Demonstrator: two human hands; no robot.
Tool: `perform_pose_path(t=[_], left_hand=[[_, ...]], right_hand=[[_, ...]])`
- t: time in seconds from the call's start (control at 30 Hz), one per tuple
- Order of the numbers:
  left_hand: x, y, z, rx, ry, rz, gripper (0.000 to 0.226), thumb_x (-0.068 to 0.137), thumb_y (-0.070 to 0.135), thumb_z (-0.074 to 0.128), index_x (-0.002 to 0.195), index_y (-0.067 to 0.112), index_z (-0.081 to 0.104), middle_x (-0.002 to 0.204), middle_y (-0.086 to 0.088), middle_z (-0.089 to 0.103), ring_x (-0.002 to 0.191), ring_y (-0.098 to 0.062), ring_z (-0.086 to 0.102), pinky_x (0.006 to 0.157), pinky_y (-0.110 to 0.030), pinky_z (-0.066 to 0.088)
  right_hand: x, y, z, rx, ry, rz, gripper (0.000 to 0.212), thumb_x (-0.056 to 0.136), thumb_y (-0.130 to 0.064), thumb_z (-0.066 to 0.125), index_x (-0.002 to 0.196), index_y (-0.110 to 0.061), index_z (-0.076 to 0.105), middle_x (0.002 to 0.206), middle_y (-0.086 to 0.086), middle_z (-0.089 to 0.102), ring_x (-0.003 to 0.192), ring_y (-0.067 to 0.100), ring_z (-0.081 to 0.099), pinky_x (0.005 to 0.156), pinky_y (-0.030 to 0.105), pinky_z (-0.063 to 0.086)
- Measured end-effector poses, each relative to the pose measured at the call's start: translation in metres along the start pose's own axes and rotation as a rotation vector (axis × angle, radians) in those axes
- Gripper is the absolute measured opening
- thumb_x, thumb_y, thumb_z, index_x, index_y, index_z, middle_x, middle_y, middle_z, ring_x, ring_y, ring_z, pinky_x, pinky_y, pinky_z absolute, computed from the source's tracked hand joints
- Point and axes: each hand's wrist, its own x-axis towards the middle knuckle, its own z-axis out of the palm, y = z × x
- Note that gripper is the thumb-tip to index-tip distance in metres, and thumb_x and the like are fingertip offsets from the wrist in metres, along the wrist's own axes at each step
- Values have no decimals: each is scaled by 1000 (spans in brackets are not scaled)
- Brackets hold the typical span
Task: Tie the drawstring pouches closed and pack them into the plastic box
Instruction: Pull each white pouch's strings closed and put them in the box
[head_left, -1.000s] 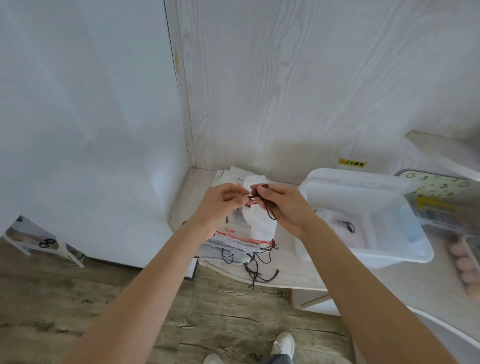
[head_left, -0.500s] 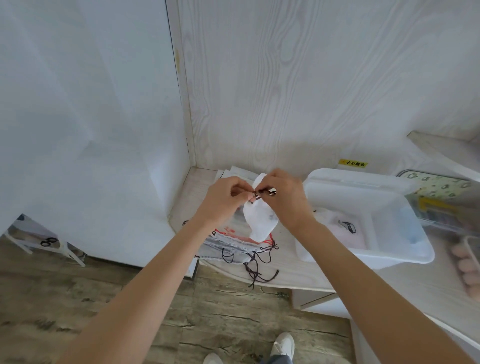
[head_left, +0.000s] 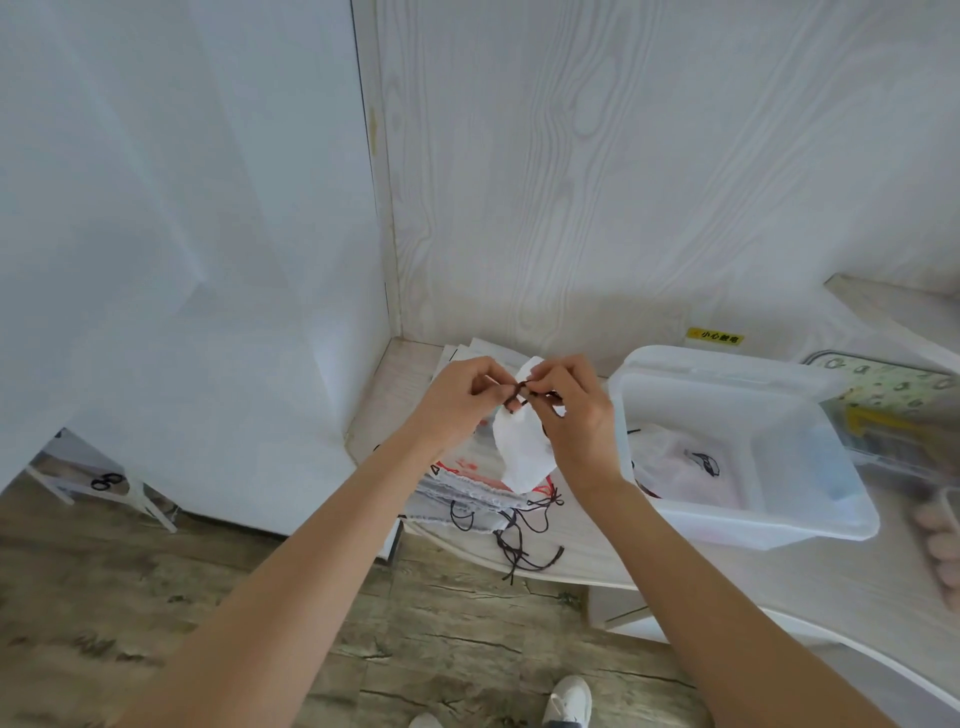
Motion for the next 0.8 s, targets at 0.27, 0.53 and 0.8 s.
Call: perform_pose_path(t=[0.27,0.53,0.8], left_hand=[[2,-6,3,182,165,-21,10,97,3,37,92,8,44,89,-7,56,60,-8,50,44,-7,38],[2,-33,0,-44,259,-262,28,95,-2,34,74,13,42,83,-9,62,79,-22,64,87,-42,53],[2,-17,18,-195,287,-371,7,98,17,31,100,16,37,99,-12,51,85,-27,54,79,-44,52]], right_hand=[[3,-1,-8,186,35,378,9,76,0,71,73,-2,63,96,2,65,75,10,60,64,8,44],[-10,4,-9,240,-32,637,15,82,-4,65,70,-12,60,85,-6,68,81,11,62,70,10,45],[-18,4,-5,380,-103,689,8,84,-9,65,78,-8,59,94,-7,66,97,12,62,88,23,46]])
